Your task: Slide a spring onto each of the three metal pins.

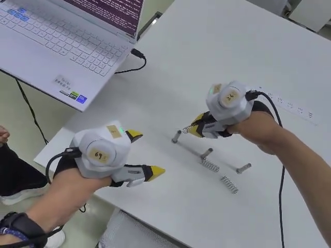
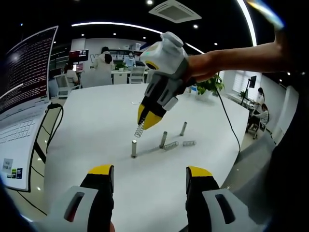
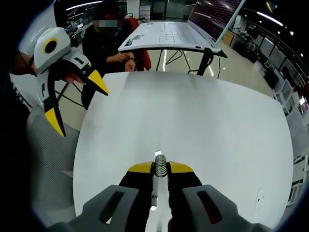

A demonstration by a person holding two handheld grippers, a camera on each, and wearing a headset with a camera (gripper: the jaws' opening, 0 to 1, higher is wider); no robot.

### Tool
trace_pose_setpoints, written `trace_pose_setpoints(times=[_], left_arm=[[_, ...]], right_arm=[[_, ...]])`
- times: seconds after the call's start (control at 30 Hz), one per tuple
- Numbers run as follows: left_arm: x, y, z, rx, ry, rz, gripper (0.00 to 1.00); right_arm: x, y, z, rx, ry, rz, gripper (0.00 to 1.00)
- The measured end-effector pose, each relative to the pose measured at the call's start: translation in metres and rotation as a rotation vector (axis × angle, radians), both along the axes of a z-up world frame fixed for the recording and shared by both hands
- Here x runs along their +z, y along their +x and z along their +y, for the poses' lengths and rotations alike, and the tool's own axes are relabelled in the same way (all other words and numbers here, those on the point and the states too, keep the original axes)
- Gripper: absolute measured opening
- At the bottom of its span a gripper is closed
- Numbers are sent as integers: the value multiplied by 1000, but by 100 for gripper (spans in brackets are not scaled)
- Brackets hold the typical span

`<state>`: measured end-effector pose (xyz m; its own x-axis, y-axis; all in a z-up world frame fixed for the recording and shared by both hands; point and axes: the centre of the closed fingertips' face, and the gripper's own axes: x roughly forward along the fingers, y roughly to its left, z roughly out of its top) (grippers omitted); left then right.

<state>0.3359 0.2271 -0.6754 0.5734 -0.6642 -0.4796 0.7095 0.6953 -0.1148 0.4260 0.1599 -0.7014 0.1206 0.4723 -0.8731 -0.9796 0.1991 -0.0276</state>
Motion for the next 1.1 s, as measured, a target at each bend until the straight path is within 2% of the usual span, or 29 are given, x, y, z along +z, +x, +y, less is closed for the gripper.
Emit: trace_pose_setpoints(times=[0.63, 1.1], left_arm=[[-2, 1, 3, 2, -8, 10, 54], [-5, 0, 3, -8, -1, 18, 54]], right_arm=[[-12, 1, 9, 48, -40, 18, 8], [-17, -1, 20, 63, -42, 28, 9]])
